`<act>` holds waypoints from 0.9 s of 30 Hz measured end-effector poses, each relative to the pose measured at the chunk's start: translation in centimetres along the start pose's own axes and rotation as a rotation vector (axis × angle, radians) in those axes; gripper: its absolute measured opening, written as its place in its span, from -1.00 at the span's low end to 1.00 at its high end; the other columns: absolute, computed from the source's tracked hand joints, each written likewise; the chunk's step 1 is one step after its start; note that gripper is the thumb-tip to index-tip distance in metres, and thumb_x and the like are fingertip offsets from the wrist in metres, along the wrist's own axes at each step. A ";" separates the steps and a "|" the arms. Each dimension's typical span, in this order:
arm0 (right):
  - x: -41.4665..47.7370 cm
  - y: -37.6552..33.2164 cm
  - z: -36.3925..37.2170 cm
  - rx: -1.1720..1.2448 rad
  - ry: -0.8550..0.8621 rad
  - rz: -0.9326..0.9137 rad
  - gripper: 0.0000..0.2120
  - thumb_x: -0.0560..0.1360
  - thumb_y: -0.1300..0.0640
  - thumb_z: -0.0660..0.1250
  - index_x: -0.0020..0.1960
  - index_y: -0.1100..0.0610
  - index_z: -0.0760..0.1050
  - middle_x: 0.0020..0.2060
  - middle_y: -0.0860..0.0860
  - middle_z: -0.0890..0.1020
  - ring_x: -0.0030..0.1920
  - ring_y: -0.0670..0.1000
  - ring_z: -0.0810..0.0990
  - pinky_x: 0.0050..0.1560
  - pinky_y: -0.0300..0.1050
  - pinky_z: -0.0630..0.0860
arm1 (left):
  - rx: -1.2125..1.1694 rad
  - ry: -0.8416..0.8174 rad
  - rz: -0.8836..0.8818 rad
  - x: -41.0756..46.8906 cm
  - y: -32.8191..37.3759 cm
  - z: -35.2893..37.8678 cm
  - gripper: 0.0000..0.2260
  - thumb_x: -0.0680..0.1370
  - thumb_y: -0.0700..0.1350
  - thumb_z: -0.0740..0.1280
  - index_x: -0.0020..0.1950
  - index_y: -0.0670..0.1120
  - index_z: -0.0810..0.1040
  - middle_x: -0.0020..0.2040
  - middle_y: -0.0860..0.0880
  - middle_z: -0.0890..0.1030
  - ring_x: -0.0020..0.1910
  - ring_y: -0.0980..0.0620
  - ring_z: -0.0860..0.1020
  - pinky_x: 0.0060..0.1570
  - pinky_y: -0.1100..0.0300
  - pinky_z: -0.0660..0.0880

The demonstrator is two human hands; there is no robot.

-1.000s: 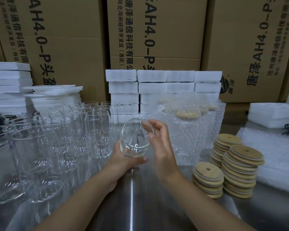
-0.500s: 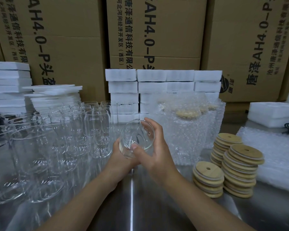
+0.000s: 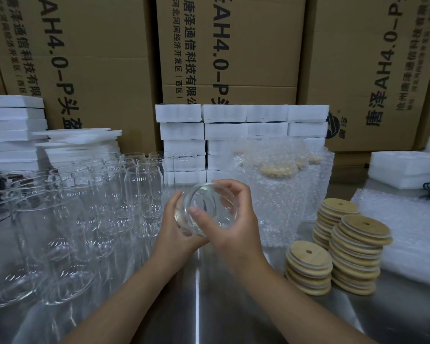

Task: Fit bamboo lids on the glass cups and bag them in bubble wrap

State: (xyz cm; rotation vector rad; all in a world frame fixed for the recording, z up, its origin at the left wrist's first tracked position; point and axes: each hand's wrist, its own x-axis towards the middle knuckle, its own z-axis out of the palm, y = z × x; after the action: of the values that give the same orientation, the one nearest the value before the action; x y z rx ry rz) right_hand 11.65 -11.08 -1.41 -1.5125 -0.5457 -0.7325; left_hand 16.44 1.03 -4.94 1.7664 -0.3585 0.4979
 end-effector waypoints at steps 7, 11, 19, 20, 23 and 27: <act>0.6 0.4 -0.5 0.106 0.046 0.162 -0.68 0.40 -0.24 0.20 0.10 -0.16 0.38 0.13 -0.20 0.54 0.16 -0.31 0.48 0.14 -0.30 0.37 | -0.033 -0.153 -0.151 -1.1 0.6 0.3 -0.14 0.08 0.14 0.59 0.33 -0.08 0.48 0.22 -0.06 0.61 0.18 0.02 0.59 0.22 0.01 0.52; 0.9 0.6 -0.8 0.060 0.063 0.202 -0.73 0.44 -0.25 0.08 0.11 -0.27 0.33 0.13 -0.27 0.48 0.09 -0.43 0.42 -0.03 -0.51 0.34 | -0.113 -0.163 -0.243 -1.2 0.4 0.5 -0.13 0.09 0.10 0.64 0.36 -0.02 0.46 0.20 -0.02 0.61 0.18 0.08 0.59 0.12 0.25 0.52; 1.0 1.0 -0.6 -0.002 0.076 0.157 -0.76 0.48 -0.15 0.06 0.00 -0.14 0.45 0.06 -0.15 0.52 0.04 -0.37 0.46 -0.01 -0.52 0.32 | -0.329 -0.169 -0.364 -0.7 0.9 0.4 -0.34 0.20 0.34 0.41 0.29 0.28 0.42 -0.09 -0.05 0.72 -0.18 -0.04 0.69 -0.07 -0.01 0.57; 1.0 1.0 -0.5 -0.018 0.072 0.140 -0.77 0.49 -0.11 0.06 -0.04 -0.10 0.47 0.03 -0.12 0.52 0.03 -0.37 0.46 -0.01 -0.54 0.30 | -0.364 -0.166 -0.411 -0.7 1.1 0.4 -0.35 0.20 0.35 0.38 0.27 0.21 0.45 -0.13 -0.06 0.72 -0.22 -0.07 0.69 -0.04 -0.06 0.54; 0.8 1.1 -0.3 -0.038 0.027 0.123 -0.70 0.50 -0.05 0.06 -0.05 0.04 0.53 0.03 -0.14 0.49 0.04 -0.43 0.42 0.00 -0.60 0.25 | -0.394 -0.244 -0.521 -0.6 1.5 0.2 -0.32 0.22 0.46 0.35 0.24 0.15 0.46 -0.12 -0.07 0.71 -0.21 -0.10 0.69 -0.09 -0.07 0.62; 0.6 1.0 -0.2 -0.030 0.008 0.116 -0.74 0.50 -0.02 0.08 -0.15 -0.01 0.53 0.00 -0.16 0.50 0.03 -0.43 0.44 -0.02 -0.60 0.27 | -0.433 -0.361 -0.645 -0.4 1.8 -0.1 -0.16 0.29 0.50 0.12 0.25 -0.16 0.46 -0.23 -0.09 0.68 -0.36 -0.03 0.65 -0.30 0.16 0.45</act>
State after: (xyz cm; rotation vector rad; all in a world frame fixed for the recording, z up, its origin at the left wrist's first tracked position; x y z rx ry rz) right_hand 12.79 -11.46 -1.64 -1.5551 -0.4386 -0.6598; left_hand 15.16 0.62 -3.64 1.4316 -0.1135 -0.3428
